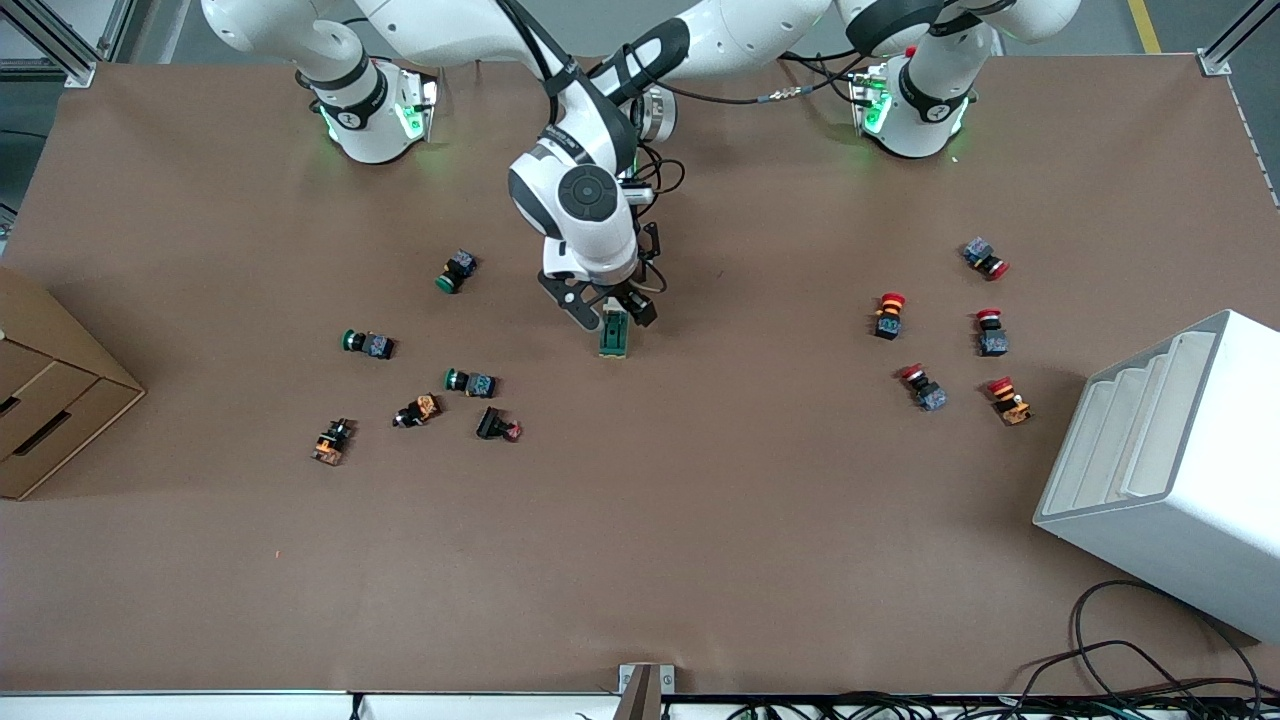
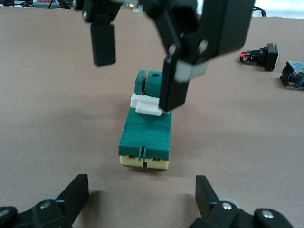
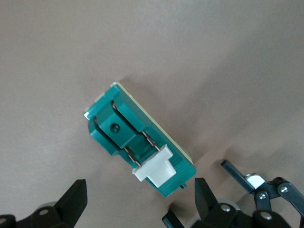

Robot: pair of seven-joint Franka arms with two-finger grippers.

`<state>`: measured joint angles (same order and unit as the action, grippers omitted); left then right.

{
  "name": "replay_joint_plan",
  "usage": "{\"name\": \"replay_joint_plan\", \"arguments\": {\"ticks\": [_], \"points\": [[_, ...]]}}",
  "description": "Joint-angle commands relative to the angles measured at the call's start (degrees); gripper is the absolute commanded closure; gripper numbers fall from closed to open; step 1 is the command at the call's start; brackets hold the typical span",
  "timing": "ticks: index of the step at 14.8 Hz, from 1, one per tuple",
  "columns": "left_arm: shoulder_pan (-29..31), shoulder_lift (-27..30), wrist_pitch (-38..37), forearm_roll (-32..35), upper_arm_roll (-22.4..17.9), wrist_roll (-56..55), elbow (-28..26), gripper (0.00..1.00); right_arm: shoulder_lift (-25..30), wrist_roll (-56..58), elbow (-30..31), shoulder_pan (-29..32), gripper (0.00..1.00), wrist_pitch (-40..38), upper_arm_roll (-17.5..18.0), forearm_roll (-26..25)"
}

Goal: Close load switch with both arms

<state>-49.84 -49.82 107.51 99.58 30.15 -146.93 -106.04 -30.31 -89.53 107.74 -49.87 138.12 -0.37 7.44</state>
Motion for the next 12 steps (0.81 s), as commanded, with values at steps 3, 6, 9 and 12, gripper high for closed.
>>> {"name": "replay_joint_plan", "arguments": {"ticks": [3, 6, 9, 12], "points": [[-1.22, -0.63, -1.08, 1.06, -0.80, -0.81, 1.01, 0.01, -1.33, -0.65, -0.08, -1.10, 0.00, 1.79, -0.51, 0.56], [-1.22, -0.72, -1.08, 1.41, -1.24, -0.37, 1.01, 0.00, -3.52, -1.26, -0.17, -1.28, 0.00, 5.22, -0.51, 0.56], [-1.31, -1.15, -1.07, 1.41, -1.32, 0.15, 1.01, 0.00, -4.85, -1.26, -0.34, -1.28, 0.00, 7.25, -0.51, 0.47], [-1.22, -1.16, -0.99, 1.32, -1.33, 1.39, 1.28, 0.00, -4.94, -1.35, -1.92, -0.84, 0.00, 6.64, -0.51, 0.56]]}}
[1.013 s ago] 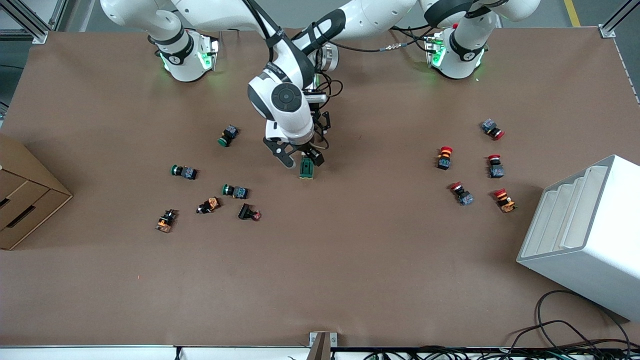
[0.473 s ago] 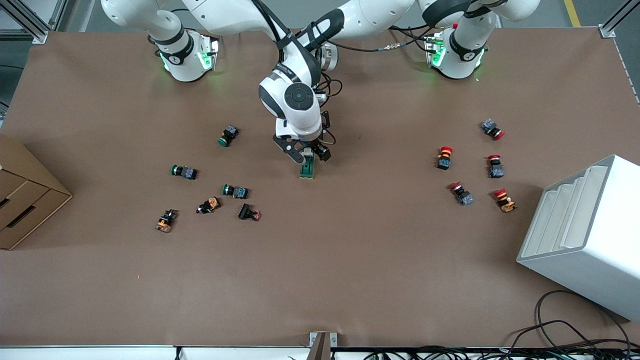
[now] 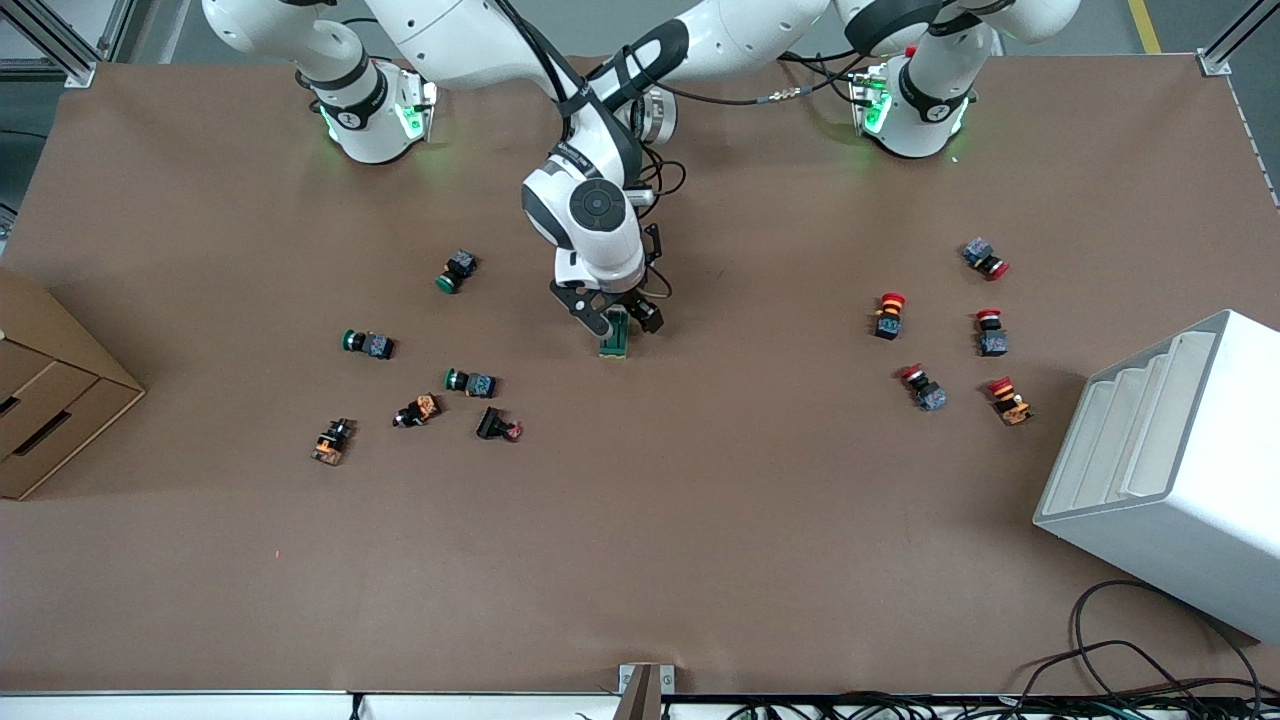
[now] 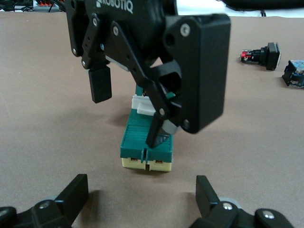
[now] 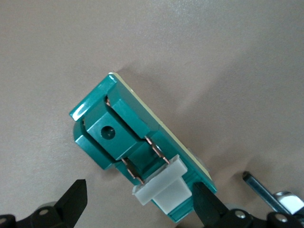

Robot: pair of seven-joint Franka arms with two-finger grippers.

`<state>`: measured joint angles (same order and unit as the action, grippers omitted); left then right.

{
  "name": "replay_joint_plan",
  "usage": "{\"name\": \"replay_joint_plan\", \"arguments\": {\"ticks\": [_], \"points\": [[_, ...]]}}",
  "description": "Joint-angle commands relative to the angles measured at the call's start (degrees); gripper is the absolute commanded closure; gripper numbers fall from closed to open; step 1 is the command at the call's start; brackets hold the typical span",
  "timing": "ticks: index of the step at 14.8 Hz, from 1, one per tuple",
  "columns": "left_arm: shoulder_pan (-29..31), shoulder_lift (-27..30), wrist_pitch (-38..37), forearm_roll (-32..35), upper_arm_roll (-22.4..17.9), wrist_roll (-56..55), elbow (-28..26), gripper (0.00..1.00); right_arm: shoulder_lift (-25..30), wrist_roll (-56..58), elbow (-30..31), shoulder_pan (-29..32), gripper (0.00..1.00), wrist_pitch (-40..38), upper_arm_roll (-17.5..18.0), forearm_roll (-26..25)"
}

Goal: Close load switch with both arms

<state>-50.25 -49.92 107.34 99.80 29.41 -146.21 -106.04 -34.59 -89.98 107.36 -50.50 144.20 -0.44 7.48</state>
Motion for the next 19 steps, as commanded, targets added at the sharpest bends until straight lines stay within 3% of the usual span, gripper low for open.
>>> {"name": "replay_joint_plan", "arguments": {"ticks": [1, 19], "points": [[-0.81, -1.05, -0.82, 1.10, -0.58, 0.75, 1.53, 0.00, -0.66, -0.90, -1.89, -0.04, 0.00, 0.47, -0.53, 0.51], [-0.90, -1.93, -0.91, 1.01, -0.85, 3.65, 3.12, 0.00, -0.74, 2.53, -6.90, 4.97, 0.00, 0.38, -0.97, -0.19]]}}
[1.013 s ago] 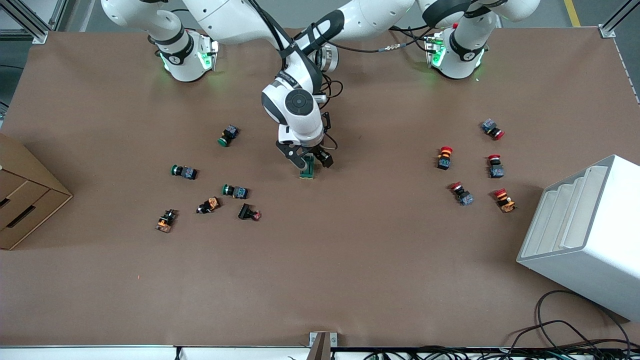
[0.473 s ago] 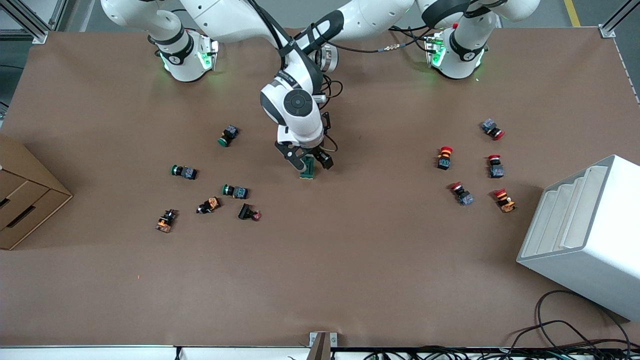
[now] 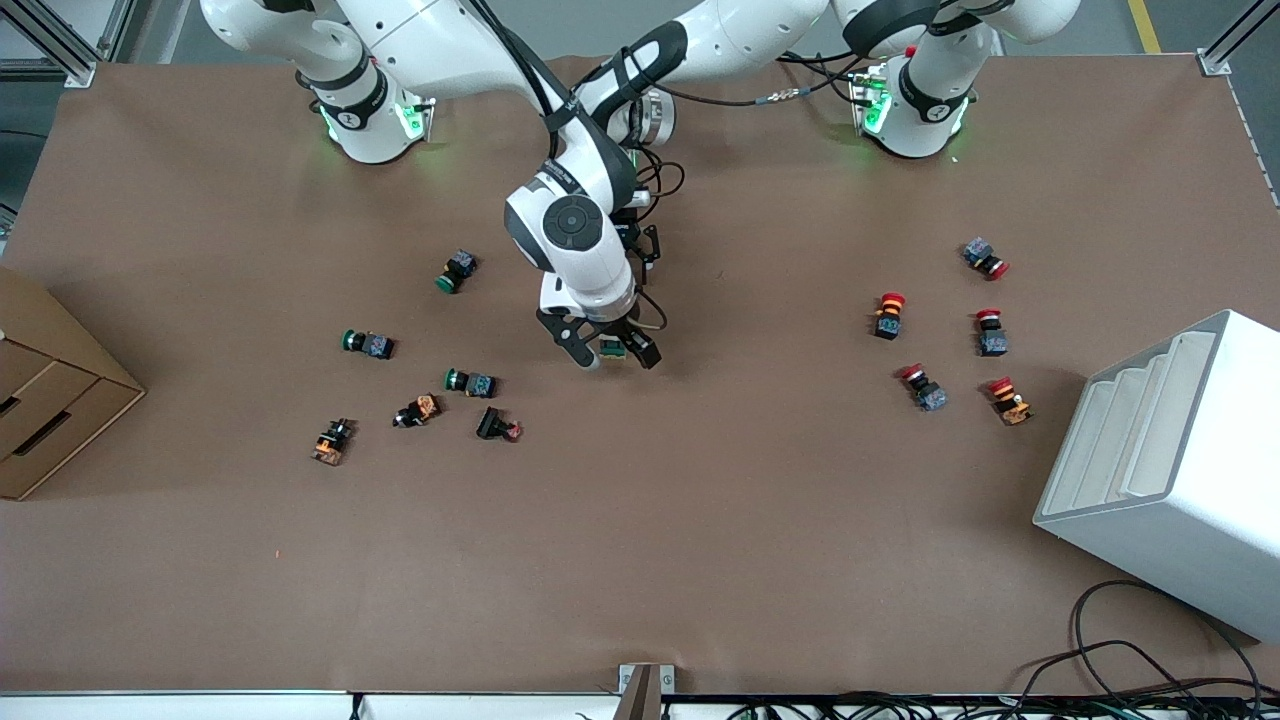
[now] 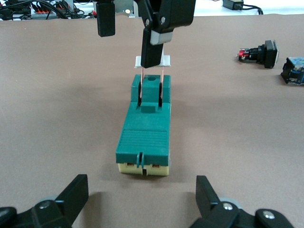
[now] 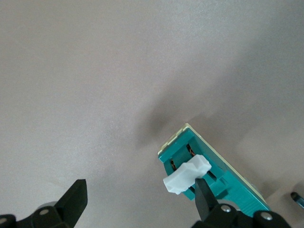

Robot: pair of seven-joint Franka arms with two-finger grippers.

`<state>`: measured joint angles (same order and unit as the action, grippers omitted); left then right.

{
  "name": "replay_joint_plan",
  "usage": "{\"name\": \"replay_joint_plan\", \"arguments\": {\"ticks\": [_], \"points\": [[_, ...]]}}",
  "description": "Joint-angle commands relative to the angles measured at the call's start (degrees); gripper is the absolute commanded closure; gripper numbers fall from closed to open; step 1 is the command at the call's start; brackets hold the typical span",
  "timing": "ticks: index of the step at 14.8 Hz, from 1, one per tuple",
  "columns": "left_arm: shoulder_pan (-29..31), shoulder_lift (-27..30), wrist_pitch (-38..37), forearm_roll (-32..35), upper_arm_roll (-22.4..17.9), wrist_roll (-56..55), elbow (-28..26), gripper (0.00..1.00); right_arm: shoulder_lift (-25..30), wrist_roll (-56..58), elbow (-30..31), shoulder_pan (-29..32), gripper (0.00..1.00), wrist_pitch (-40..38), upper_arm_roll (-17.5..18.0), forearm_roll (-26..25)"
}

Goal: Close load switch with both arms

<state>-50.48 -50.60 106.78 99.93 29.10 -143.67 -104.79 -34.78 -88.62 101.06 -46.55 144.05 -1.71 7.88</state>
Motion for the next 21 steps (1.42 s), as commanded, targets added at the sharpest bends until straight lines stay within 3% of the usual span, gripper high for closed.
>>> {"name": "replay_joint_plan", "arguments": {"ticks": [1, 9, 21], "points": [[-0.67, -1.25, -0.34, 0.88, -0.45, 1.11, 1.87, 0.00, -0.64, 1.69, -0.68, 1.11, 0.00, 0.53, 0.30, -0.59], [-0.58, -1.17, -0.34, 0.80, -0.45, 1.03, 1.87, 0.00, -5.03, 1.87, -5.60, 1.90, 0.00, 0.70, 0.30, -0.76], [-0.32, -0.99, -0.34, 0.80, -0.45, 1.03, 1.87, 0.00, -6.80, 3.90, -5.96, 2.34, 0.00, 1.23, 0.22, -0.85]]}}
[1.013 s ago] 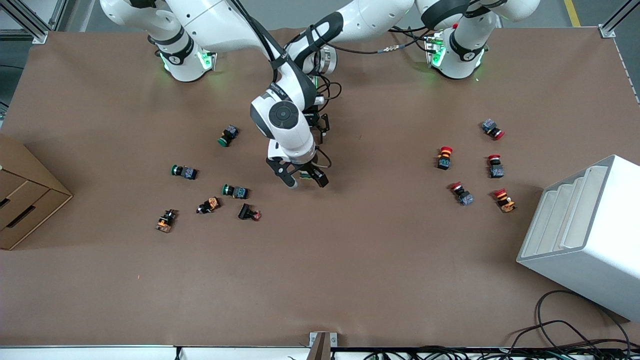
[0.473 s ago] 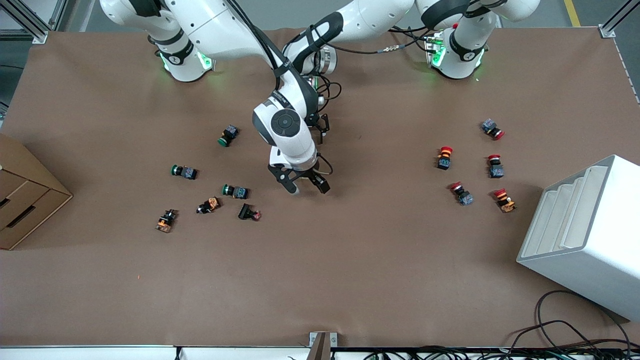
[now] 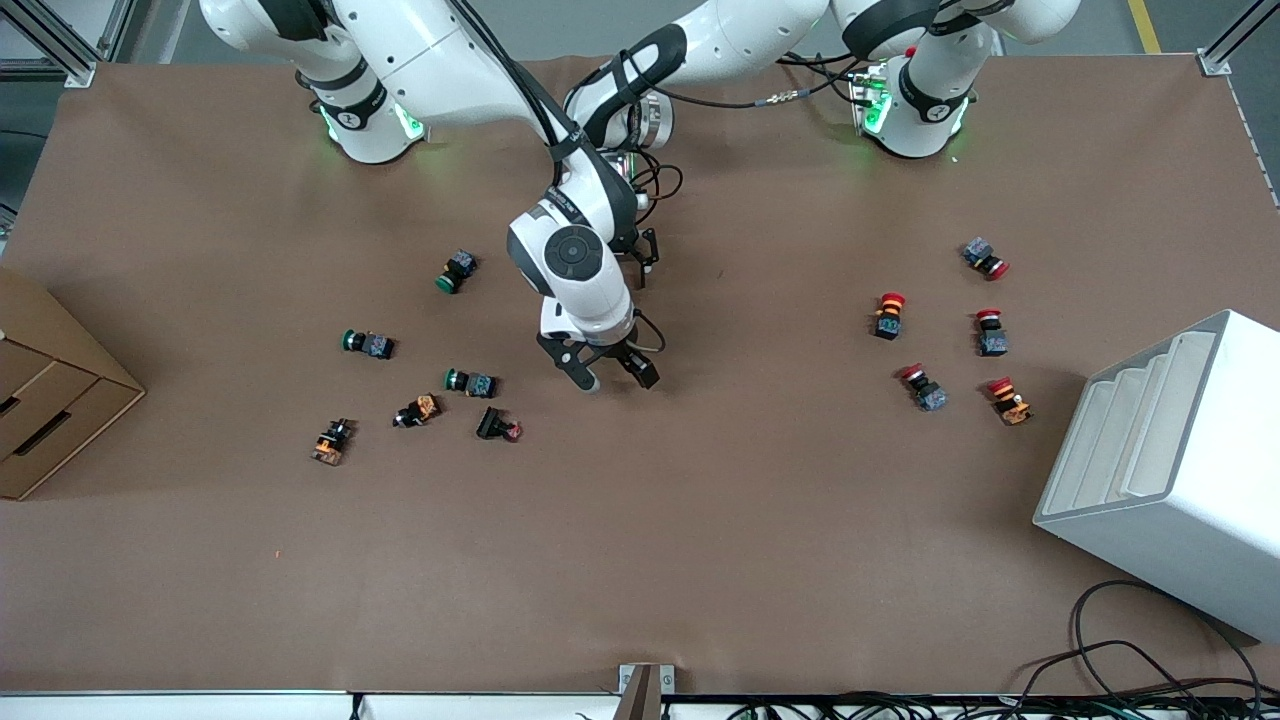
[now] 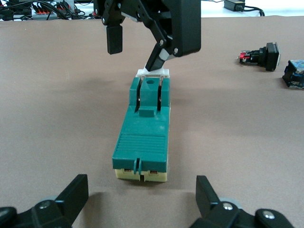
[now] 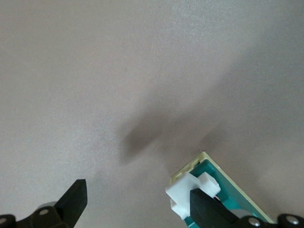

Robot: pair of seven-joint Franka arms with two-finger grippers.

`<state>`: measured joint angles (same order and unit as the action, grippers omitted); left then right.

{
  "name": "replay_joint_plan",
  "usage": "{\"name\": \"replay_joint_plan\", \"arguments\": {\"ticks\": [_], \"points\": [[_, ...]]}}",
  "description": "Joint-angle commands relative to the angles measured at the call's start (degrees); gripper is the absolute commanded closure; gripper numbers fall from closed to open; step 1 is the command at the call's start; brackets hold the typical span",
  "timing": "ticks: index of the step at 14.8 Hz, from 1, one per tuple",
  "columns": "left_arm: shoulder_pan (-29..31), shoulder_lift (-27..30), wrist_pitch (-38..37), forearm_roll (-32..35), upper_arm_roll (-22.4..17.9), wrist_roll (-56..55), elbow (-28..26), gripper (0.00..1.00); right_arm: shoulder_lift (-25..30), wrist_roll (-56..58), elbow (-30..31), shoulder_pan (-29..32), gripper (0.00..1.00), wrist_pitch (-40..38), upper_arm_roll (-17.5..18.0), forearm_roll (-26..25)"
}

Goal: Close load switch with both arms

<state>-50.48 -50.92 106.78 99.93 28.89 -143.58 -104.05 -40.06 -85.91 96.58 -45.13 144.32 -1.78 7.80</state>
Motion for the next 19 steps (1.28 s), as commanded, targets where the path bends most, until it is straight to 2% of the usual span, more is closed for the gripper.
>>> {"name": "replay_joint_plan", "arguments": {"ticks": [1, 5, 8, 15, 19], "points": [[-0.23, -0.68, -0.34, 0.80, -0.33, 0.94, 1.13, 0.00, -1.42, 1.61, -1.66, 1.10, 0.00, 0.97, 0.29, -0.77], [-0.15, -0.50, -0.34, 0.80, -0.33, 1.20, 1.21, 0.00, -0.37, 3.28, -4.38, 3.90, 0.00, -1.57, 0.38, -0.42], [-0.15, -0.41, -0.34, 0.80, -0.24, 1.20, 1.21, 0.00, 1.73, 10.20, -5.61, 7.15, 0.00, -8.23, 0.29, -0.33], [-0.06, 0.20, -0.34, -1.39, -0.15, 4.18, 4.11, 0.00, 12.45, 45.78, -5.17, 21.99, 0.00, -30.20, 0.11, -0.94], [0.29, 1.25, -0.34, -8.93, -0.06, 12.77, 8.76, 0.00, 18.43, 63.97, -5.26, 30.17, 0.00, -41.02, 0.11, -4.97]]}}
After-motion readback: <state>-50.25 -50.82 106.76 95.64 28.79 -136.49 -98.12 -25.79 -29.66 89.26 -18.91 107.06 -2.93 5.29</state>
